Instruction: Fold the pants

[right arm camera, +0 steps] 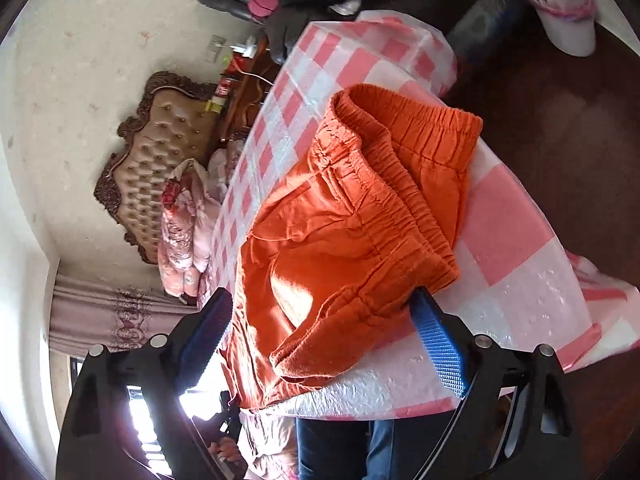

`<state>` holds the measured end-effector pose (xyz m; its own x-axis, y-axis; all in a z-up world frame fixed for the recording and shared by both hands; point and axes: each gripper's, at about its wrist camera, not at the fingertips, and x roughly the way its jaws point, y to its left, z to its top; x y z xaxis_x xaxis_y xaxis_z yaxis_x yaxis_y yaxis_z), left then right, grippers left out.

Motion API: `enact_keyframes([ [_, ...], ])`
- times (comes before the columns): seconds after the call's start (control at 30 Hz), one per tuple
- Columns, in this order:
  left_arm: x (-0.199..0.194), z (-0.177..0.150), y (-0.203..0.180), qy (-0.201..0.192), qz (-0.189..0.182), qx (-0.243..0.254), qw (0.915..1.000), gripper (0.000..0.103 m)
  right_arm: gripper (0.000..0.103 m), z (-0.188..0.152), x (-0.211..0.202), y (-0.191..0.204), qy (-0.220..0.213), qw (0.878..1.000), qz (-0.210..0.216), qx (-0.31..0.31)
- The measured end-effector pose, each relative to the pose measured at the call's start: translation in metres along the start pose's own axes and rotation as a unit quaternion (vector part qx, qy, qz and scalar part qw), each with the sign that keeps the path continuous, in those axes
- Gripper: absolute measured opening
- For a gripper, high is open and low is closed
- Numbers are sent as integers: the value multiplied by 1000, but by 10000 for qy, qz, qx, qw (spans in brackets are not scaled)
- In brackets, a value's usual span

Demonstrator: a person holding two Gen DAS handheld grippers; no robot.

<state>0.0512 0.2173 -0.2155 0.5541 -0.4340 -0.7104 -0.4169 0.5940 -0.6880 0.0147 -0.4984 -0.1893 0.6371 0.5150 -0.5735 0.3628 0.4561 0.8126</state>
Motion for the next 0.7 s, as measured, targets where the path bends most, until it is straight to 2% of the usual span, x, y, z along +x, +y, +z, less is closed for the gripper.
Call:
enact_keyframes([
  [0.13,-1,0,-3,-46,123,193,9997,6,88,1,11,-6,199,9977,-622,160],
  [0.17,-1,-1,-8,-71,243,353,9991,7,76,-1,15,-6,245,9971,-713,86],
  [0.2,-2,-2,-16,-126,447,614,9970,12,58,-1,18,-6,283,9964,-802,19],
  [0.23,-3,-3,-22,-184,617,829,9945,21,50,-3,23,-4,306,9948,-971,-49],
  [0.27,-4,-5,-32,-285,925,1171,9884,28,31,-5,25,-3,281,9938,-1069,-129],
  [0.3,-4,-8,-43,-411,1349,1554,9777,46,21,-7,26,-1,257,9929,-1146,-185],
  [0.33,-3,-12,-51,-532,1768,1890,9645,55,21,-8,25,0,184,9911,-1296,-226],
  [0.4,5,-23,-67,-735,2622,2652,9250,55,18,-8,23,2,107,9902,-1356,-305],
  [0.43,7,-25,-70,-809,2825,2820,9133,55,18,-9,23,3,88,9897,-1384,-358],
  [0.47,10,-28,-72,-883,3086,3011,8980,55,17,-9,24,3,64,9889,-1423,-414],
  [0.53,16,-32,-73,-858,3336,3298,8790,55,17,-9,24,6,30,9881,-1447,-516],
  [0.6,18,-34,-74,-899,3407,3493,8682,55,17,-8,23,8,0,9883,-1425,-543],
  [0.63,17,-34,-73,-943,3392,3574,8651,45,17,-8,23,8,-19,9884,-1408,-560],
  [0.67,16,-34,-72,-967,3363,3585,8655,36,17,-7,21,8,-37,9887,-1391,-554],
  [0.7,14,-31,-71,-945,3308,3543,8695,22,17,-6,21,9,-45,9889,-1380,-558],
])
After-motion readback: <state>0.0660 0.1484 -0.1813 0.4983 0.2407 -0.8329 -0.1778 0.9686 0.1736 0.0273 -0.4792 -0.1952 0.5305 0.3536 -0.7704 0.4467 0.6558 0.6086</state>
